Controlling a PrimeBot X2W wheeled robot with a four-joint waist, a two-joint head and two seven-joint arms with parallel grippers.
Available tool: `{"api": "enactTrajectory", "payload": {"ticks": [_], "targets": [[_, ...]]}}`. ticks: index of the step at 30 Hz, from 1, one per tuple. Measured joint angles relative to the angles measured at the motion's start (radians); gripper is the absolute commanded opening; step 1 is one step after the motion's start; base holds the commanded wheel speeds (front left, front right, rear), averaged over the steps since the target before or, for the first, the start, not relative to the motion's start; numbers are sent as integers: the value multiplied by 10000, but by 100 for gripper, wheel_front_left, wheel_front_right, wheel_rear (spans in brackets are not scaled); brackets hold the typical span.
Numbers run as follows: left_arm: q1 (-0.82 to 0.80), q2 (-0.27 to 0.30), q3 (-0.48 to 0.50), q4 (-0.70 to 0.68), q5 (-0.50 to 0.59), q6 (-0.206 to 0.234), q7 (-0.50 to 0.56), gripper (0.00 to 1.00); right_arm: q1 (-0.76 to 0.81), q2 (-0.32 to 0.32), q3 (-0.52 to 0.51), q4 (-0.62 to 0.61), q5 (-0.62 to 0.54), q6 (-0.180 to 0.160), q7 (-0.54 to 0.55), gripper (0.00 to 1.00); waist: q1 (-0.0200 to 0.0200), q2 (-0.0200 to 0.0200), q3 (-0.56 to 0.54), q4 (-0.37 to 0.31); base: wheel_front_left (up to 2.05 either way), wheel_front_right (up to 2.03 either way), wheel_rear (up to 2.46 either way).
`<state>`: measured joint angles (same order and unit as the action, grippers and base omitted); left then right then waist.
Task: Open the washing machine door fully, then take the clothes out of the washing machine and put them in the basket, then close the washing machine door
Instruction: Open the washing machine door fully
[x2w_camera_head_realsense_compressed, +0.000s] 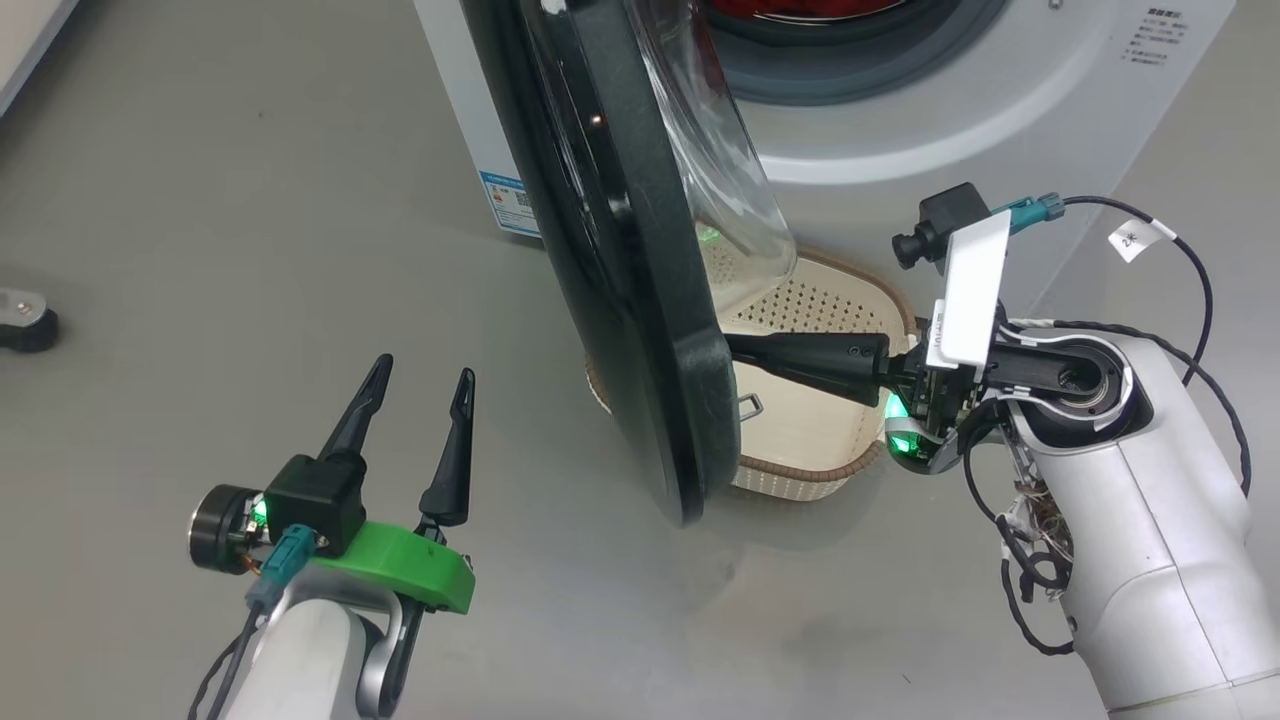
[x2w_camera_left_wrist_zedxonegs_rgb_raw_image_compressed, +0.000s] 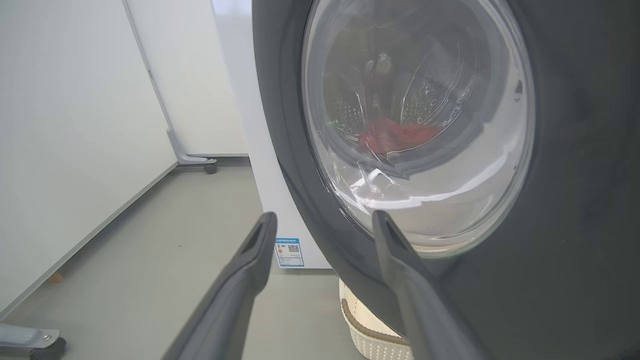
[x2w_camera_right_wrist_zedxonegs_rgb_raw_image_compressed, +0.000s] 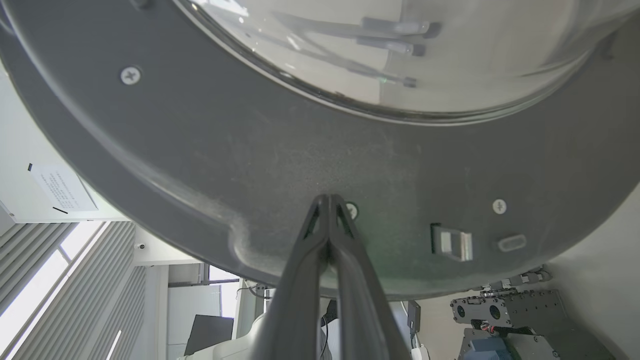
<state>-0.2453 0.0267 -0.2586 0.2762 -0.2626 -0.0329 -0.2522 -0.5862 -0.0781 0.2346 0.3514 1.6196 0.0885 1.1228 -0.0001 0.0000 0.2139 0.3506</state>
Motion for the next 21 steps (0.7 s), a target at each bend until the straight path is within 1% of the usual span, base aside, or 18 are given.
{"api": "enactTrajectory", "payload": {"ticks": [8,12,21], "targets": [[14,8,-186,65,-8,-2,0,100,348,54,282,-125,222,15,-4,0,0,0,-142,372,0,0,0],[42,8,-353,121,-8,-77,0,100,529,58,395,-159,405,17,-25,0,0,0,-234,576,0,0,0],[245,13,-339,192,-4,-73,0,100,823,73,725,-251,761,27,-362,0,0,0,-504,1020,0,0,0]]}}
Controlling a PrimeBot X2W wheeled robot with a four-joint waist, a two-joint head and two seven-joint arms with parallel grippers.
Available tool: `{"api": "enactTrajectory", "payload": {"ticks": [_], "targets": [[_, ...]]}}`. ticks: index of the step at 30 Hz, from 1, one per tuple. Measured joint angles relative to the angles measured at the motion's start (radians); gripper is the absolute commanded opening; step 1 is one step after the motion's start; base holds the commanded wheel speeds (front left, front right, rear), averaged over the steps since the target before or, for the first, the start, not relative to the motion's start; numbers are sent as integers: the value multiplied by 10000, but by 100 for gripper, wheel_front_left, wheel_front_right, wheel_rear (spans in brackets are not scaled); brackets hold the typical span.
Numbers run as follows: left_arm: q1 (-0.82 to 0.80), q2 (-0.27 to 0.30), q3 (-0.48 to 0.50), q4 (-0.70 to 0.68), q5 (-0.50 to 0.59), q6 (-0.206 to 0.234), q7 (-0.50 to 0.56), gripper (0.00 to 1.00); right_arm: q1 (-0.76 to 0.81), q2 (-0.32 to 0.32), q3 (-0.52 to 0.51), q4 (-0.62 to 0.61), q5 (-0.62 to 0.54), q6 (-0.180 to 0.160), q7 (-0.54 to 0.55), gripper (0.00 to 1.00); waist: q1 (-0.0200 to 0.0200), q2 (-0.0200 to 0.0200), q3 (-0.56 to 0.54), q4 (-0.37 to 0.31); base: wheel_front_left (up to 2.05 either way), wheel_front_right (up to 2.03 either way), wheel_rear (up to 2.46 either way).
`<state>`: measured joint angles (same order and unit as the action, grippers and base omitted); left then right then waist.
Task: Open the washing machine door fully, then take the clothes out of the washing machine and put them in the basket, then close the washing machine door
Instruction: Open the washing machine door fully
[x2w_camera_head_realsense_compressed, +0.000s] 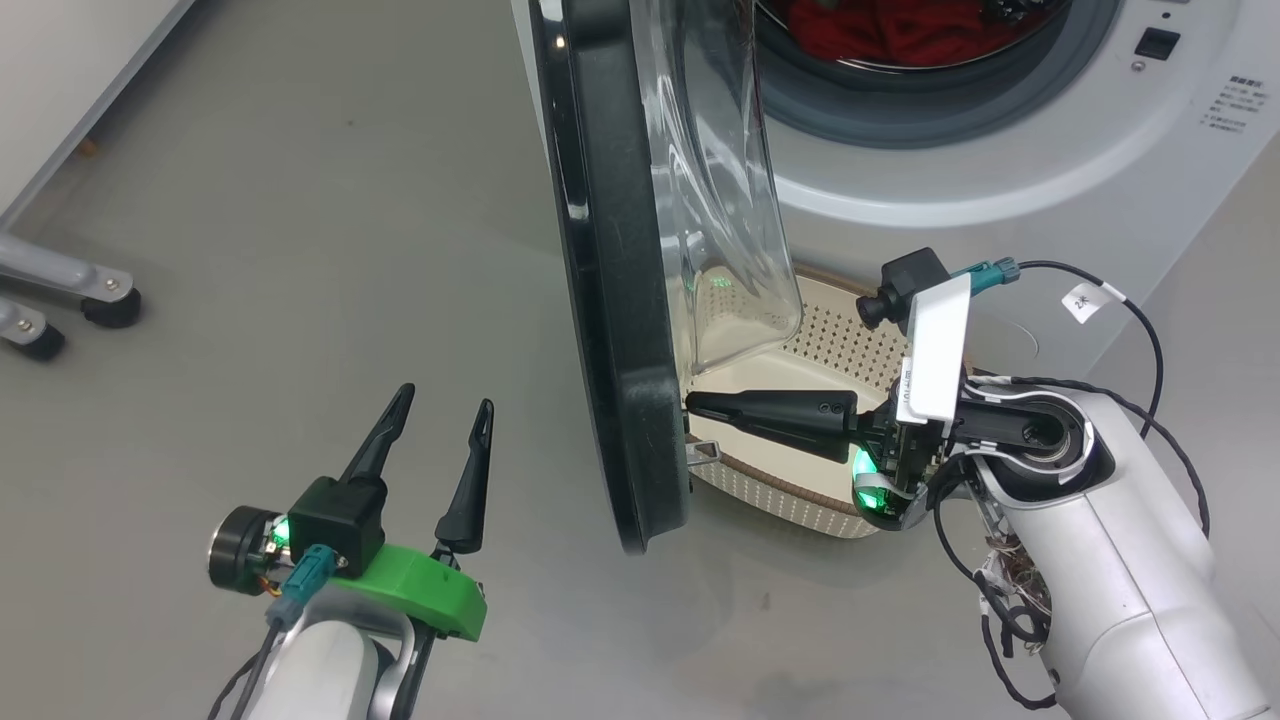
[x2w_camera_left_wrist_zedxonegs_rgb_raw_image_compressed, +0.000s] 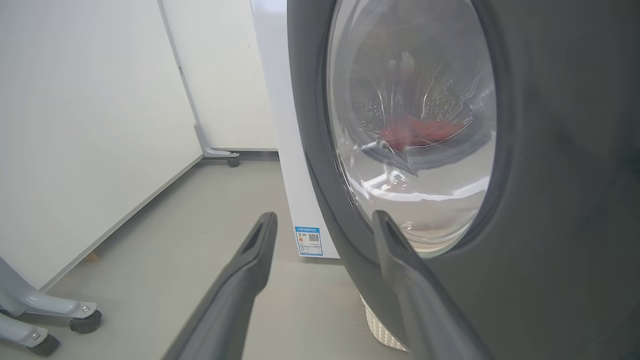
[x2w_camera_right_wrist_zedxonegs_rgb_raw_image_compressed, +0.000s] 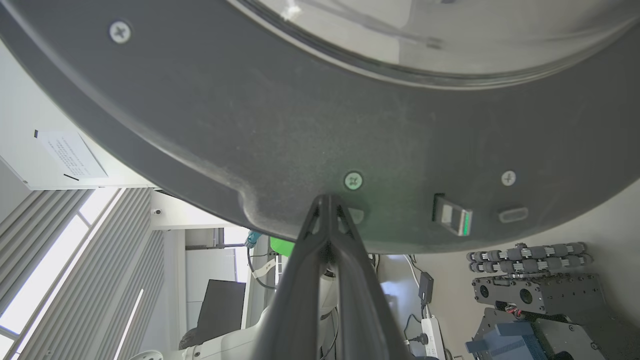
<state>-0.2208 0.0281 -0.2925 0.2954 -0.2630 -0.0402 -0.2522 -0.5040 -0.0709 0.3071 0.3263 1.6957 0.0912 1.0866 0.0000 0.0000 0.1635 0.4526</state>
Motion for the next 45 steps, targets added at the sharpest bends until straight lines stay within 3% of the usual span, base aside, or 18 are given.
{"api": "enactTrajectory", "payload": {"ticks": [17,26,33,34,35,36,37,45], "targets": [[157,31,410,-31,96,102,0,100,220,75,405,-245,199,125,-976,0,0,0,-161,-32,0,0,0],[170,29,594,-15,132,132,0,100,758,82,-330,-347,451,213,-1839,0,0,0,-284,-326,0,0,0],[237,29,711,-6,203,173,0,100,1549,121,-1490,-679,477,251,-3024,0,0,0,-400,-591,0,0,0],[270,29,748,-13,203,174,0,100,1678,117,-1599,-721,477,251,-3170,28,0,0,-410,-631,0,0,0],[302,31,784,-13,211,174,0,100,1810,115,-1682,-757,476,253,-3277,40,0,0,-416,-676,0,0,0],[330,35,792,-10,222,174,0,100,1951,130,-1781,-779,476,255,-3413,65,0,0,-421,-720,0,0,0],[356,33,798,-8,251,174,0,100,2097,125,-1858,-790,437,268,-3559,100,0,0,-427,-764,0,0,0],[393,35,951,6,357,174,0,100,3011,33,-2337,-982,-174,301,-4627,100,0,0,-466,-1073,0,0,0]]}}
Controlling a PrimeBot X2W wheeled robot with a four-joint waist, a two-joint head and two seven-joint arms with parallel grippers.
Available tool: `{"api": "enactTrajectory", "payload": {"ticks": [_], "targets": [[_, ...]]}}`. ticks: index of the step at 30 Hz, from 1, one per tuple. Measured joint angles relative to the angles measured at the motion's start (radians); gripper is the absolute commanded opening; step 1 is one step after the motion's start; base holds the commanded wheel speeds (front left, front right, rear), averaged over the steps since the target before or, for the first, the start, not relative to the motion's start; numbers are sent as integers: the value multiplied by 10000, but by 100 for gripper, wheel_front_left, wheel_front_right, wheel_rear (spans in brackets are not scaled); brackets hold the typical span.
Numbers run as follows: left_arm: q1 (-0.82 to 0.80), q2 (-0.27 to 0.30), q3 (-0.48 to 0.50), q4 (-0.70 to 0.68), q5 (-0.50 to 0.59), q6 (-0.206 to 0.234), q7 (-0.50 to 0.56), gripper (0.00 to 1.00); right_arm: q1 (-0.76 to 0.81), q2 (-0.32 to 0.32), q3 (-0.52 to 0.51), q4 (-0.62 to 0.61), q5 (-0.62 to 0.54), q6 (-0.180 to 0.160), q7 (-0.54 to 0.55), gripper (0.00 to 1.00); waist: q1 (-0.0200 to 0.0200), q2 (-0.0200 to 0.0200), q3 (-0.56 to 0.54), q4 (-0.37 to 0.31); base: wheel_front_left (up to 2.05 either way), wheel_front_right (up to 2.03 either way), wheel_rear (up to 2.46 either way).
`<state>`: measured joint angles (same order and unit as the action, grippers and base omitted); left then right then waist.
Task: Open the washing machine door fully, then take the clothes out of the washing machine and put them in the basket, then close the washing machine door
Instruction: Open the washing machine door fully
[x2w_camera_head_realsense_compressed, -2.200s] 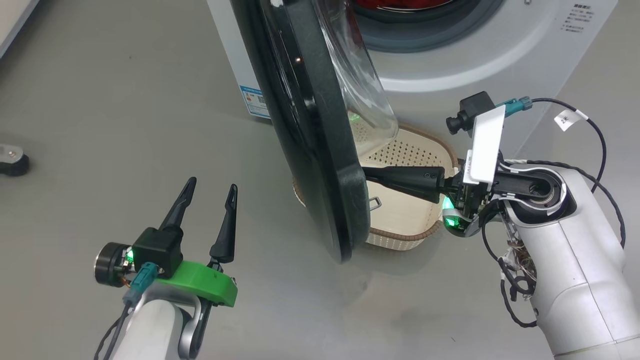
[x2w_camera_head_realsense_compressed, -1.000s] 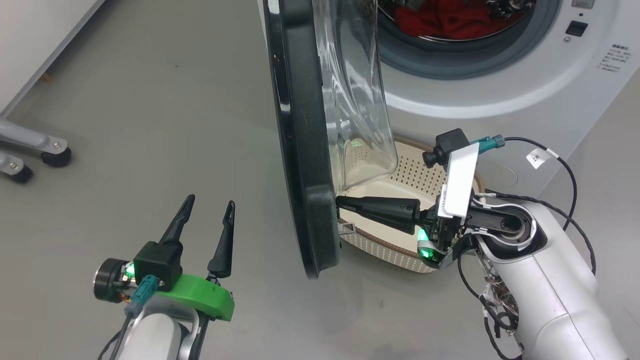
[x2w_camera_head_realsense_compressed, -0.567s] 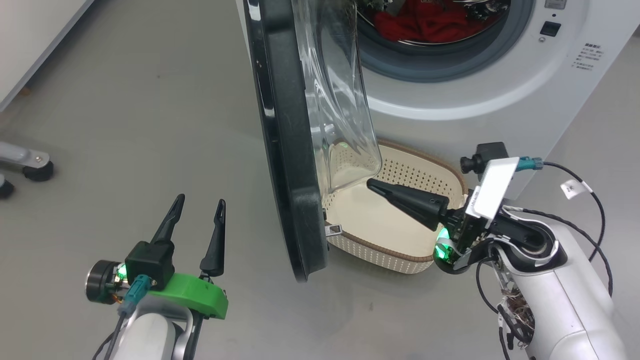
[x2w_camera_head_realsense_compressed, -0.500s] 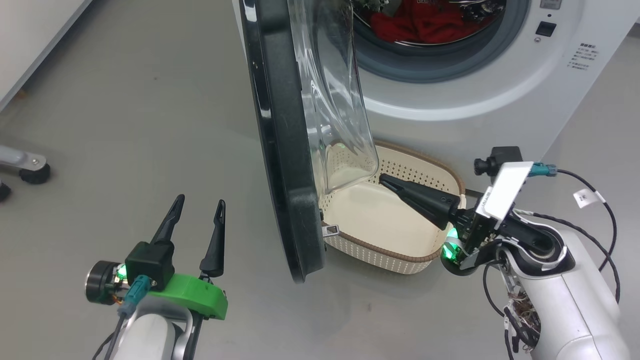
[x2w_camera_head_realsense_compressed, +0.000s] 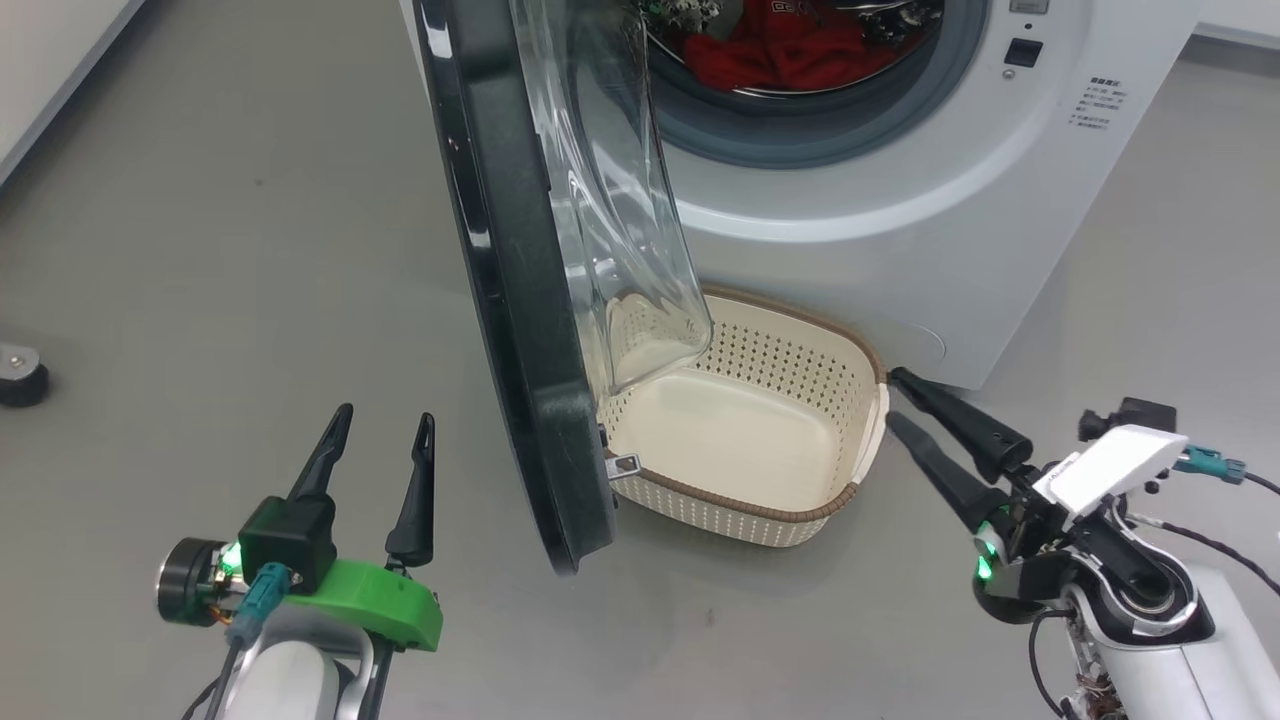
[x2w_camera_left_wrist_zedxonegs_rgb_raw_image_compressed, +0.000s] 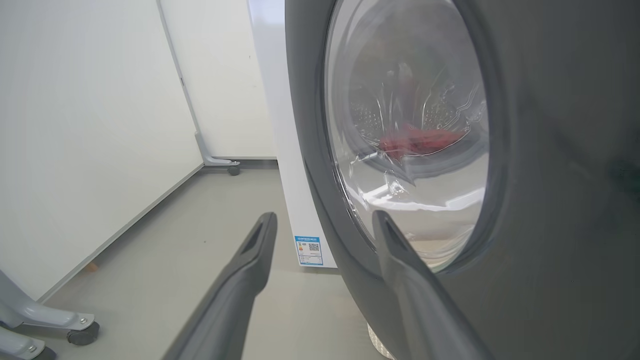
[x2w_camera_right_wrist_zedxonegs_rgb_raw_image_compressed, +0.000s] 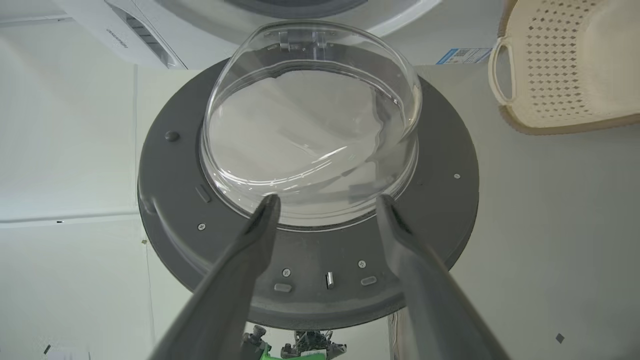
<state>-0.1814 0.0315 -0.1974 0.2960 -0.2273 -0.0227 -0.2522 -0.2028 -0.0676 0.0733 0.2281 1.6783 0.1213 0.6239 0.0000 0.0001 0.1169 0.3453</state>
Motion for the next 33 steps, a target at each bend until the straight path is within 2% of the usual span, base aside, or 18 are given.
{"api": "enactTrajectory", "payload": {"ticks": [6,12,23,27,30,33], "targets": [[181,4,54,84,15,0,0,100,407,-232,-671,-631,-1352,2,-1555,100,0,0,-64,-232,0,0,0],[197,13,82,128,59,0,0,100,930,-782,-828,-1041,-3607,4,-3340,100,0,0,-94,-401,0,0,0],[197,13,155,182,88,-2,0,100,1715,-2102,-1085,-1066,-8356,-23,-6911,100,1,0,-14,-483,0,0,0],[197,13,190,190,88,-4,0,100,1723,-2794,-1315,-1087,-10330,-650,-8289,100,0,0,-2,-515,0,0,0],[197,13,209,201,88,-4,0,100,1724,-2963,-1271,-1141,-11336,-1131,-9028,100,0,0,-15,-532,0,0,0],[197,13,219,215,88,-19,0,100,1755,-2943,-1001,-1202,-11900,-1455,-9041,100,0,0,-47,-546,0,0,0]]}}
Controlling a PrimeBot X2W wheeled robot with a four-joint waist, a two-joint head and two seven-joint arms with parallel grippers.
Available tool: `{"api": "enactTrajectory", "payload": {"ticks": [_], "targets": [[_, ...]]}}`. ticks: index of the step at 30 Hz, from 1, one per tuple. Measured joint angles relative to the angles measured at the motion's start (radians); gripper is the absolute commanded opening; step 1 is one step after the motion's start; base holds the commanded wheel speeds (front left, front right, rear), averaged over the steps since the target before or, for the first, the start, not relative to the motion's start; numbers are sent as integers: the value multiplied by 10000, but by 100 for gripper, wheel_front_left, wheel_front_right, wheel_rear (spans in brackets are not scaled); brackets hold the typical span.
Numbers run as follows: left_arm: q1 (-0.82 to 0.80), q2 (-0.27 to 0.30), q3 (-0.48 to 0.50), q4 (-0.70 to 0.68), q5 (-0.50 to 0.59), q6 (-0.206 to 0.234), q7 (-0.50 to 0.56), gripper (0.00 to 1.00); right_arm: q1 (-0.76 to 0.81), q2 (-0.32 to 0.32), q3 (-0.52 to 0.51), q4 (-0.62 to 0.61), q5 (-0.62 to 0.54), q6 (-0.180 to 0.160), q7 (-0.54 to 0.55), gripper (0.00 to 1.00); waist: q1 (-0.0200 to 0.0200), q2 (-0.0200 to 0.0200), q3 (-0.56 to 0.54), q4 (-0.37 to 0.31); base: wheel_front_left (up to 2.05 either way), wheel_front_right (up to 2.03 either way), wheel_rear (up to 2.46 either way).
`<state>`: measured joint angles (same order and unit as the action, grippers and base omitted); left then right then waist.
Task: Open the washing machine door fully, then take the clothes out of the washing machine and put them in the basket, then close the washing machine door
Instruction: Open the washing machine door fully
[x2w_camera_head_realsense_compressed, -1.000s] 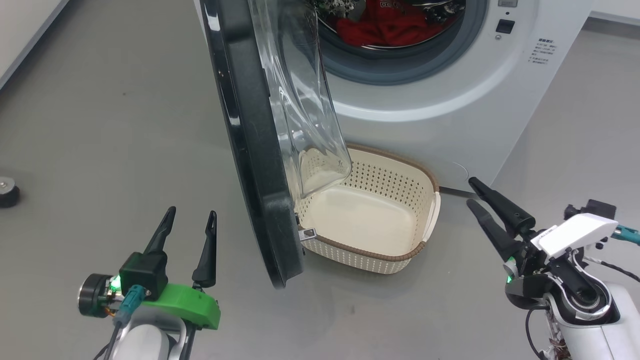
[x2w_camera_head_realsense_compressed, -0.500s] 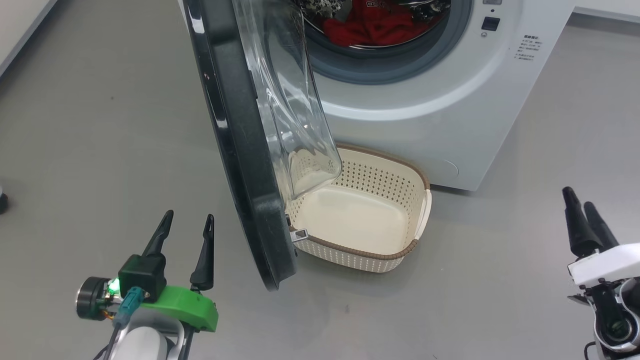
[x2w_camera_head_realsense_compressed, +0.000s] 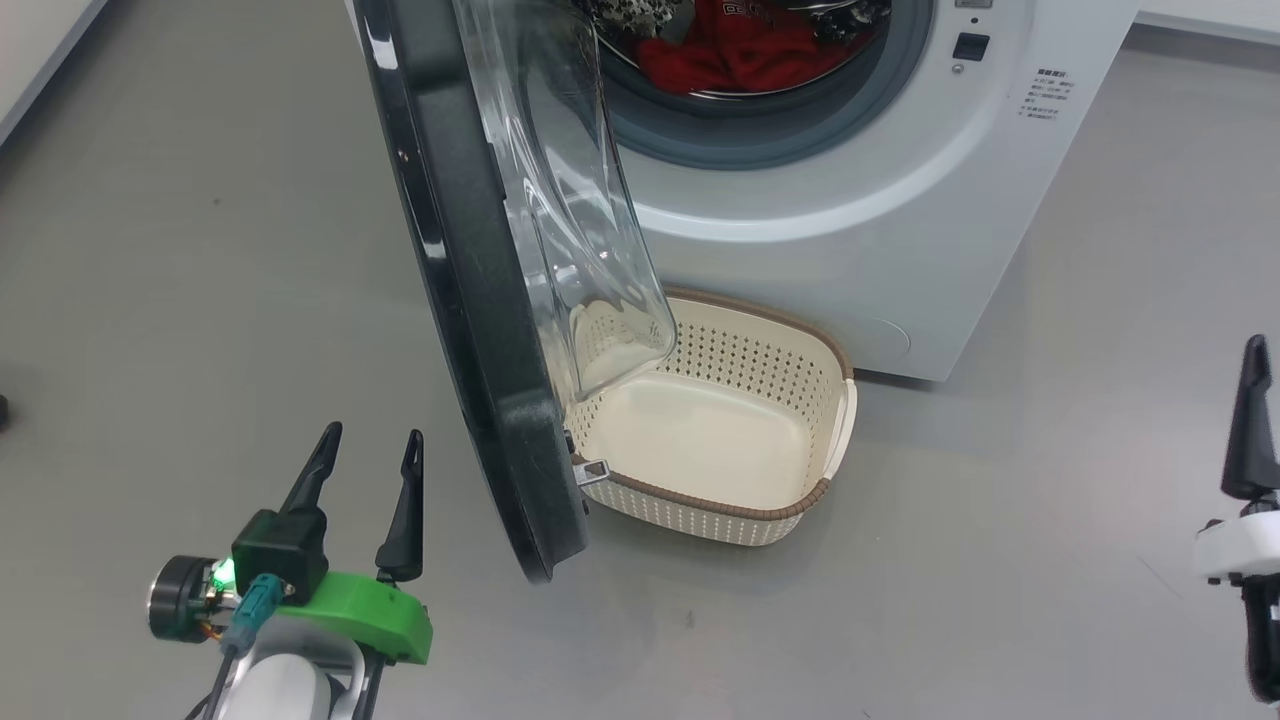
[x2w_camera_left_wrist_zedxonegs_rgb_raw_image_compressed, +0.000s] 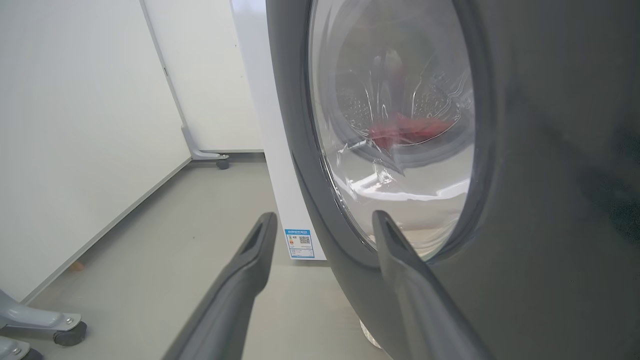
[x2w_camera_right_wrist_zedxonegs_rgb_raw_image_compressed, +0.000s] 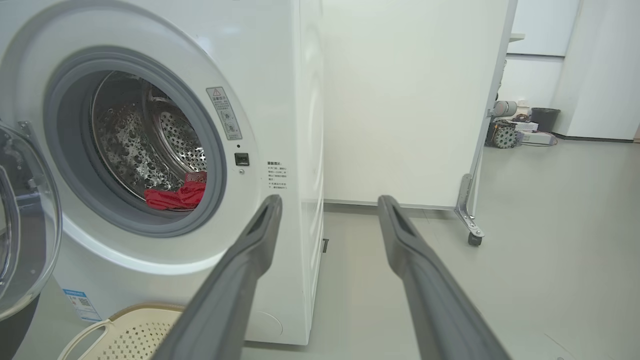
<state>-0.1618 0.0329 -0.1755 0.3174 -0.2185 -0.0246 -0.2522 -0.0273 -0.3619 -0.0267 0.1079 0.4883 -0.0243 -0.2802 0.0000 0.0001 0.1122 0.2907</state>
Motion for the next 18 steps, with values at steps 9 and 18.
{"api": "enactTrajectory", "payload": {"ticks": [9,18], "targets": [[0,0,12,67,2,-69,0,100,504,489,805,29,-1026,-506,201,100,0,0,-112,-48,0,0,0],[13,2,59,138,25,-73,0,100,886,1283,1315,77,-1409,-713,211,100,0,0,-195,-186,0,0,0]]}}
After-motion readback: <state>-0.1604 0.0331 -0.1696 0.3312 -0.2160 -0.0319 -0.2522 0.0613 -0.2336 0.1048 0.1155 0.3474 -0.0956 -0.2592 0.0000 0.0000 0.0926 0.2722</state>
